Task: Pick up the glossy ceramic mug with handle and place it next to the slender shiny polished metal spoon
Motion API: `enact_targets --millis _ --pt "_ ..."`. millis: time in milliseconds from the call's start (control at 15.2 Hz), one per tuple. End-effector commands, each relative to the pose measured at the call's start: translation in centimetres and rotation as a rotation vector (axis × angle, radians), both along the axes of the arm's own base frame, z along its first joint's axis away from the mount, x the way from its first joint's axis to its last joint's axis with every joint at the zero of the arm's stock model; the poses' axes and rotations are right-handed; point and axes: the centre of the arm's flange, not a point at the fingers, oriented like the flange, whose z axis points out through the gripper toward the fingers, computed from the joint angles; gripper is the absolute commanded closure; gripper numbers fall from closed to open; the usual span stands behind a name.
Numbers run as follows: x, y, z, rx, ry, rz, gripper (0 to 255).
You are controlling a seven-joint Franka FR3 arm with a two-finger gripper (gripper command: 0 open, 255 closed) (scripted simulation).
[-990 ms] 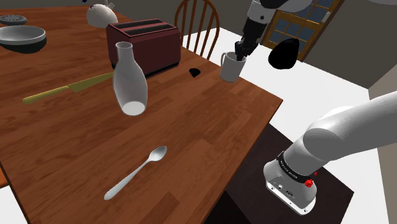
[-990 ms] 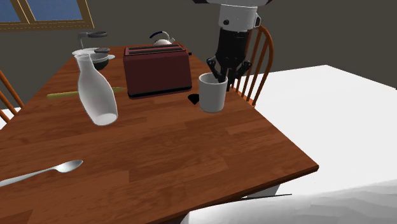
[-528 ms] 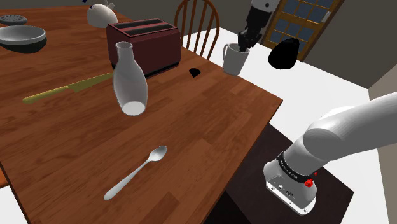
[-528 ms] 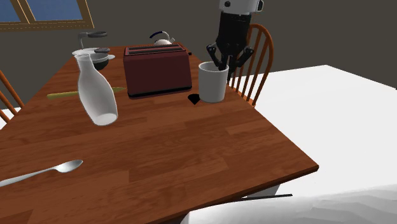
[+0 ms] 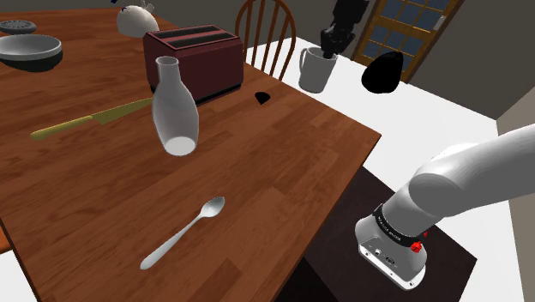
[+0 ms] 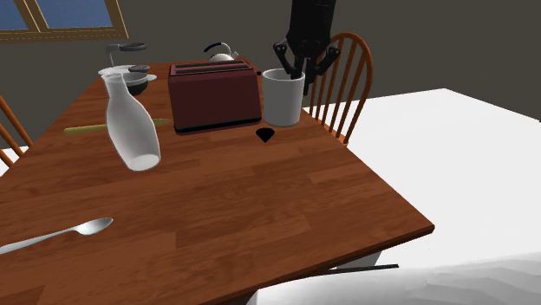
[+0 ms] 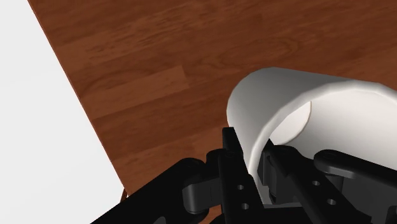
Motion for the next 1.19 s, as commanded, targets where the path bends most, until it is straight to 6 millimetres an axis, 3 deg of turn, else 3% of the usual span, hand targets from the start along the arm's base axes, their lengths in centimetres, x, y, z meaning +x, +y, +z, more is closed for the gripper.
enact_targets --millis 0,1122 --pt "-0.4 2.2 0.3 0.0 0.0 -0.001 255" --pt "-3.2 24.4 0.4 0.0 0.0 -0.001 255"
